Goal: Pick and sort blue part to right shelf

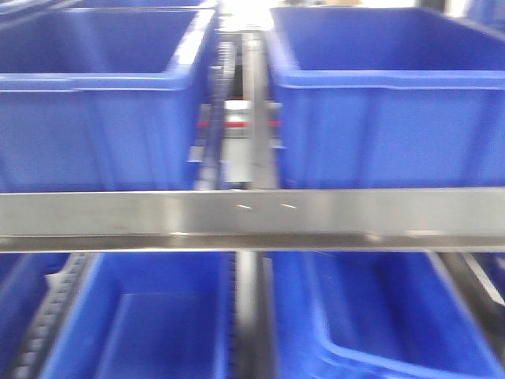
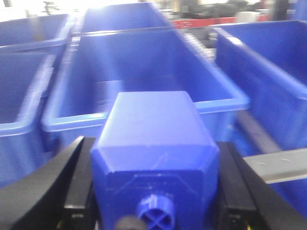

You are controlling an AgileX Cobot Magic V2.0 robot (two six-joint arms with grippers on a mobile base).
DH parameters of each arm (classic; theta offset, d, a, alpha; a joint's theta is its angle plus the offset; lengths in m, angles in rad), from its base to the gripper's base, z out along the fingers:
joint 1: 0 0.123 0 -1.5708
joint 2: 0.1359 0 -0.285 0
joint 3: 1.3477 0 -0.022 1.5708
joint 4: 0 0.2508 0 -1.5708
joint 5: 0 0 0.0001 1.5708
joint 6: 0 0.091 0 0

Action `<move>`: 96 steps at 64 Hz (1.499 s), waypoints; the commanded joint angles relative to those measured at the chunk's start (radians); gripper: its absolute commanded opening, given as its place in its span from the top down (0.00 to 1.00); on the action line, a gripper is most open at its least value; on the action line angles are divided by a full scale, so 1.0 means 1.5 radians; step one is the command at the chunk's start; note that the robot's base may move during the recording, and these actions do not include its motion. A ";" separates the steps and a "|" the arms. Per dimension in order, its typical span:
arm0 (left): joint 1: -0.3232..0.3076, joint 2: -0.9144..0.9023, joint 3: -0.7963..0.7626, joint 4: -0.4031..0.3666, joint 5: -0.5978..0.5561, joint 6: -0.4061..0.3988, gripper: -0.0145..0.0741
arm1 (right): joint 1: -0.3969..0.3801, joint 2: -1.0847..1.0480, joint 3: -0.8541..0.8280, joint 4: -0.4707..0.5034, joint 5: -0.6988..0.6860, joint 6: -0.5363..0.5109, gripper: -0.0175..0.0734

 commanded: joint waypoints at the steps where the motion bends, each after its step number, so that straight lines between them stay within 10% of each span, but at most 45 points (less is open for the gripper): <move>1: -0.005 0.008 -0.018 -0.006 -0.062 0.000 0.46 | -0.005 0.005 -0.020 -0.006 -0.059 -0.003 0.35; 96: -0.006 0.008 -0.018 -0.006 -0.062 0.000 0.46 | -0.005 0.005 -0.020 -0.006 -0.059 -0.003 0.35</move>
